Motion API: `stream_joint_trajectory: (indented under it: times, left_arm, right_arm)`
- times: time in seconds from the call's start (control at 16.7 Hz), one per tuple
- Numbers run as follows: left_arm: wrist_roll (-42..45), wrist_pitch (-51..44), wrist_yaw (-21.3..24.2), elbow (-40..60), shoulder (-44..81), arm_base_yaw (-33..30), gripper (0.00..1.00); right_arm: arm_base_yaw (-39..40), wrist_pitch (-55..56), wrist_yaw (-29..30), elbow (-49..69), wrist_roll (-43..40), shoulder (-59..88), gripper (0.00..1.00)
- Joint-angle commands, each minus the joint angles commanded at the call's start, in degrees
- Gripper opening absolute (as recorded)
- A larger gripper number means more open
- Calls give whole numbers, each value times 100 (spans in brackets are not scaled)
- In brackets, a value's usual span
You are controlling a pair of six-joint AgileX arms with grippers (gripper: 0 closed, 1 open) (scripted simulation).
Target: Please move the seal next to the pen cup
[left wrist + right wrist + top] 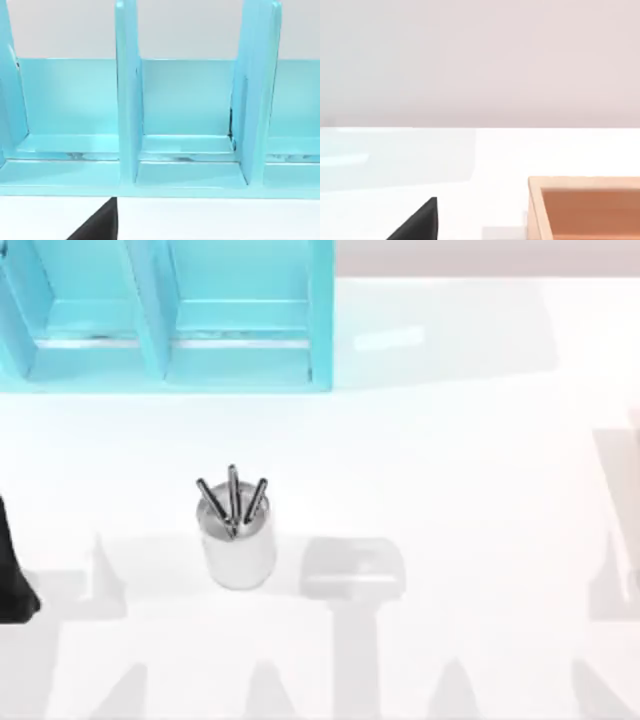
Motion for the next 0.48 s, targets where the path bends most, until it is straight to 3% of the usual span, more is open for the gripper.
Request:
stream_joint_trajectory:
  times: [0.24, 0.48]
  left_arm:
    - [38, -175, -6, 183, 184, 38, 100]
    - [237, -1111, -9, 1255, 1280, 214, 100]
  right_arm:
    - [0, 0, 0, 0, 0, 0, 100]
    - [0, 0, 0, 0, 0, 0, 100]
